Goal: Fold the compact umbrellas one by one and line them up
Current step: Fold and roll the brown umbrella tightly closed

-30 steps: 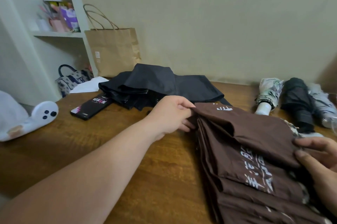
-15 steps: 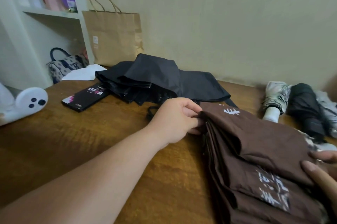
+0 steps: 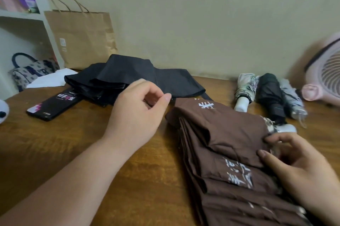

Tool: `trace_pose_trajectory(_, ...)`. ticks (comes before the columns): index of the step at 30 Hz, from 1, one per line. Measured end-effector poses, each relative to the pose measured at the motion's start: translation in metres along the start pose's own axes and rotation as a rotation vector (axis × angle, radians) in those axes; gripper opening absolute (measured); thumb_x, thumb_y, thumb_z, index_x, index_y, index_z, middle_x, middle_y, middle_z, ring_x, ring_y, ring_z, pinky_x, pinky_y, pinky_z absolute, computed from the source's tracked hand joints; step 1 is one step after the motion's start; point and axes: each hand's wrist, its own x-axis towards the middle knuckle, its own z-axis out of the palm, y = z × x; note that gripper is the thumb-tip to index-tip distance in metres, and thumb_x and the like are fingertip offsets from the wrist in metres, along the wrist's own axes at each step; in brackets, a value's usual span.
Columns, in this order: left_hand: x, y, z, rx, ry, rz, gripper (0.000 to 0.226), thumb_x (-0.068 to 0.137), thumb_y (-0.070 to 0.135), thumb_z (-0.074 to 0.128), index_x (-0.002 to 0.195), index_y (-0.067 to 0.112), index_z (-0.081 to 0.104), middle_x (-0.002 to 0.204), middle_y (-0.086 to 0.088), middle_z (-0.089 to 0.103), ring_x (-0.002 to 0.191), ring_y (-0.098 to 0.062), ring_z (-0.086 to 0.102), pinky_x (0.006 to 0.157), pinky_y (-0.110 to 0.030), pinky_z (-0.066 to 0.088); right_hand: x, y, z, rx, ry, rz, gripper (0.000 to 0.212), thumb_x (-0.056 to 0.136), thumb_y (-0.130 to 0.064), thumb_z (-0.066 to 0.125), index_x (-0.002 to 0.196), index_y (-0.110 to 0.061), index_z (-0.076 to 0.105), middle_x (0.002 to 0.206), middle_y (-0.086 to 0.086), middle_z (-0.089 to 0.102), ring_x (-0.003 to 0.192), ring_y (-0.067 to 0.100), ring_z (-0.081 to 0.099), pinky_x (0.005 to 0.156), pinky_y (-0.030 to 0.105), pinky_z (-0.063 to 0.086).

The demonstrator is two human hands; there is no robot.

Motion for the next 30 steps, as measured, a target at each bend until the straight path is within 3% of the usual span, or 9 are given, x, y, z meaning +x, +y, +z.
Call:
trace_pose_trajectory(2,0.001,0.014,0.003,-0.017,-0.062,0.174,0.01,0.095,0.029,0.07,0.086,0.023,0.07,0.09,0.014,0.062,0.09,-0.007,0.061,0.076,-0.018,0.049,-0.001,0.001,0.0,0.024,-0.002,-0.008,0.034,0.08,-0.004,0.079,0.094,-0.031,0.064,0.06,0.01,0.054,0.054,0.017,0.044,0.049,0.022,0.034)
trace_pose_trajectory(6,0.012,0.044,0.019,0.102,-0.557,0.316,0.022,0.095,0.05,0.065,0.106,0.034,0.075,0.115,0.024,0.061,0.114,0.002,0.052,0.101,-0.028,0.044,0.001,0.002,-0.002,0.089,0.007,0.032,0.031,0.084,0.001,0.077,0.094,-0.025,0.062,0.059,0.003,0.052,0.053,0.014,0.043,0.047,0.019,0.034)
trace_pose_trajectory(8,0.018,0.062,0.029,0.244,-0.772,0.34,0.035,0.093,0.061,0.059,0.095,0.032,0.078,0.127,0.026,0.058,0.12,0.007,0.046,0.106,-0.028,0.04,0.002,0.003,-0.003,0.142,0.02,0.061,0.026,0.086,0.003,0.074,0.096,-0.017,0.061,0.059,0.004,0.05,0.052,0.014,0.042,0.046,0.018,0.034)
trace_pose_trajectory(11,0.027,0.083,0.042,0.458,-0.943,0.363,0.056,0.085,0.075,0.056,0.07,0.024,0.071,0.13,0.029,0.056,0.118,0.005,0.049,0.098,-0.028,0.043,0.003,0.004,-0.005,0.187,0.05,0.071,0.022,0.088,0.002,0.073,0.098,-0.014,0.062,0.059,0.001,0.051,0.055,0.014,0.043,0.05,0.019,0.037)
trace_pose_trajectory(16,0.023,0.101,0.05,0.648,-0.966,0.482,0.064,0.068,0.079,0.072,0.103,0.039,0.037,0.111,0.023,0.047,0.096,-0.001,0.05,0.072,-0.024,0.041,0.004,0.001,-0.007,0.231,0.091,0.067,0.019,0.089,0.0,0.073,0.096,-0.013,0.063,0.061,-0.001,0.05,0.057,0.013,0.043,0.055,0.019,0.038)
trace_pose_trajectory(20,0.009,0.093,0.058,0.622,-0.87,0.471,0.072,0.09,0.06,0.063,0.148,0.041,0.025,0.153,0.021,0.039,0.136,-0.007,0.046,0.108,-0.027,0.042,0.004,-0.001,-0.007,0.267,0.101,0.032,0.018,0.089,0.001,0.072,0.093,-0.013,0.061,0.06,-0.003,0.049,0.055,0.012,0.041,0.053,0.019,0.036)
trace_pose_trajectory(23,0.0,0.083,0.063,0.591,-0.817,0.407,0.057,0.098,0.046,0.053,0.151,0.041,0.034,0.157,0.023,0.039,0.141,-0.003,0.041,0.114,-0.021,0.034,0.004,-0.003,-0.007,0.264,0.098,0.007,0.019,0.089,0.001,0.072,0.091,-0.014,0.06,0.06,-0.006,0.049,0.054,0.009,0.041,0.052,0.017,0.035)
trace_pose_trajectory(27,-0.017,0.069,0.071,0.576,-0.782,0.372,0.06,0.101,0.039,0.053,0.158,0.038,0.031,0.164,0.023,0.023,0.151,-0.002,0.029,0.12,-0.019,0.02,0.003,-0.001,-0.007,0.209,0.086,0.002,0.021,0.09,-0.003,0.073,0.09,-0.019,0.06,0.06,-0.008,0.052,0.054,0.008,0.043,0.054,0.019,0.037)
trace_pose_trajectory(30,-0.027,0.059,0.077,0.538,-0.734,0.346,0.062,0.097,0.033,0.06,0.155,0.035,0.039,0.164,0.02,0.026,0.154,-0.006,0.022,0.123,-0.023,0.006,0.003,0.0,-0.006,0.194,0.085,0.013,0.021,0.09,-0.004,0.073,0.091,-0.021,0.06,0.061,-0.009,0.053,0.054,0.008,0.044,0.055,0.022,0.038)
